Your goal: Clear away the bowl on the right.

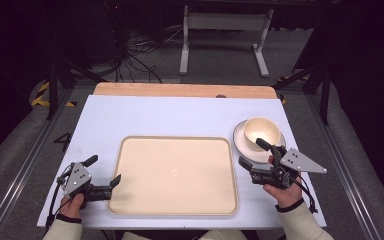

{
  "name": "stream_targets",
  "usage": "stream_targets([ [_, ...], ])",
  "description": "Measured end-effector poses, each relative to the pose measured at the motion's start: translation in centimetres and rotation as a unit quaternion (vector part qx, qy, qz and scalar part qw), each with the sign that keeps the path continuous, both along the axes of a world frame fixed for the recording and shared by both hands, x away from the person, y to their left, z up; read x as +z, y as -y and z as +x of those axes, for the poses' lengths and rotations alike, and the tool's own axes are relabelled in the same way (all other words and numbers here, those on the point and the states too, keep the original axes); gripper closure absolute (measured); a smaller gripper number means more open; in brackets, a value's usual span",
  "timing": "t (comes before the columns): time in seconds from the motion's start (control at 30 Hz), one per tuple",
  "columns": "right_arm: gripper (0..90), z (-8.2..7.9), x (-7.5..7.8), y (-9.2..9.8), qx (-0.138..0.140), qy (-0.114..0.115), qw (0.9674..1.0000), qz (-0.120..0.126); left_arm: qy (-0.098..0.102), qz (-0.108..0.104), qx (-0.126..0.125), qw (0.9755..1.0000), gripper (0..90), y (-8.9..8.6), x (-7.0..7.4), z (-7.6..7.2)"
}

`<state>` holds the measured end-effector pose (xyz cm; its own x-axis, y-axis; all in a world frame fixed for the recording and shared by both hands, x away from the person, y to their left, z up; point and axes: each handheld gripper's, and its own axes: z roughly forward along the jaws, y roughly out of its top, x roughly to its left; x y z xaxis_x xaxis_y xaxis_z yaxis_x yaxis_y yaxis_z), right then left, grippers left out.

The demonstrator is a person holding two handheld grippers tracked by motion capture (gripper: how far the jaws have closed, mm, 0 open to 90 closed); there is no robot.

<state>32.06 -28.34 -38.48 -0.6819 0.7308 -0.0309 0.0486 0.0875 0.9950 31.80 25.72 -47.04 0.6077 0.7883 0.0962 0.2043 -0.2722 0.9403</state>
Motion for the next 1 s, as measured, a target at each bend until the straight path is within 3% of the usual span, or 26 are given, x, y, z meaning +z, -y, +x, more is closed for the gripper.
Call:
stream_targets([
  [0.5,17.0,0.6,1.5,-0.1,0.007,0.005,0.9999,-0.007,0.0,0.001,-0.001,1.0,0.4,0.0,0.0,0.0],
  [0.57,17.7,1.0,1.8,-0.1,0.006,-0.015,0.9998,-0.015,0.0,0.001,0.0,1.0,0.4,0.0,0.0,0.0],
  [0.8,17.7,1.8,2.5,0.7,-0.017,-0.023,0.9991,-0.032,0.001,-0.001,0.0,1.0,0.4,0.0,0.0,0.0],
  [1.0,20.0,2.6,3.2,1.5,-0.035,-0.047,0.9972,-0.047,0.0,0.0,0.0,1.0,0.4,0.0,0.0,0.0],
])
